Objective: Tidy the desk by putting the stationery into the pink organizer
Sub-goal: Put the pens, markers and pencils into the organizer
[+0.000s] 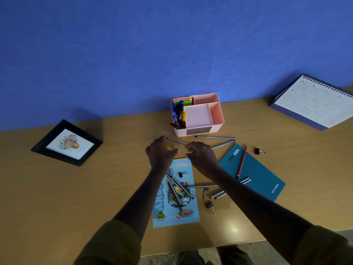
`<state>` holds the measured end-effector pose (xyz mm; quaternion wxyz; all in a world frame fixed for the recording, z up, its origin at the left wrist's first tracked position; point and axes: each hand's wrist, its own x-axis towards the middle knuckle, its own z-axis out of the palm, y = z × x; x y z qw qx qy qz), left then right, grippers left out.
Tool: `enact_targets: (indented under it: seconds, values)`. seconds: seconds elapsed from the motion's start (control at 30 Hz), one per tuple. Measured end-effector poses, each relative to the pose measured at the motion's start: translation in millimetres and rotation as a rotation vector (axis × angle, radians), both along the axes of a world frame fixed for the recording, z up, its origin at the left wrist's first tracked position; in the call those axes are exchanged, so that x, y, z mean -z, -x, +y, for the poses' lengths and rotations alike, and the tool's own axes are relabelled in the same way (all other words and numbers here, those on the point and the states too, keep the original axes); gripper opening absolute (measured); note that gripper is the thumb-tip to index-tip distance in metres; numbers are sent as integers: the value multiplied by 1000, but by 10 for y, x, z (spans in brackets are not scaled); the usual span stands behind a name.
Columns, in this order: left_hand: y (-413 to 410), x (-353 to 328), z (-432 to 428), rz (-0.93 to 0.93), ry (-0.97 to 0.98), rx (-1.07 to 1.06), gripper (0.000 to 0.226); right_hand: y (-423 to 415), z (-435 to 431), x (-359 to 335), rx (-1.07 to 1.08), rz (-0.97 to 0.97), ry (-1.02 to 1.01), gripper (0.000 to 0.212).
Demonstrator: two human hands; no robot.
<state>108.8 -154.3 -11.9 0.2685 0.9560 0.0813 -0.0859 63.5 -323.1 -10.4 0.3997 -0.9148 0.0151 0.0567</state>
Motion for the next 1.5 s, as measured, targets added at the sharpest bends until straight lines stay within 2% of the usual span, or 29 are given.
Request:
enact_targets:
  seconds: [0.27, 0.53, 0.8, 1.03, 1.27, 1.5]
  values:
    - [130, -303, -171, -89, 342, -109, 60, -56, -142, -211, 42, 64, -210, 50]
    - [201, -592, -363, -96, 519, -73, 51, -105, -464, -492, 28, -83, -302, 37]
    - [61, -761, -628, -87, 736, 39, 49, -222, -773, -690, 38, -166, -276, 34]
    - [-100, -668, -963, -261, 648, 111, 28, -372, -859, -634, 120, -295, -85, 18]
    - [-195, -501, -1186, -245, 679, 26, 38, -517, -882, -531, 153, -349, -33, 18]
    - [-273, -389, -1306, -237, 600, 24, 39, -593, -937, -451, 119, -386, 12, 17]
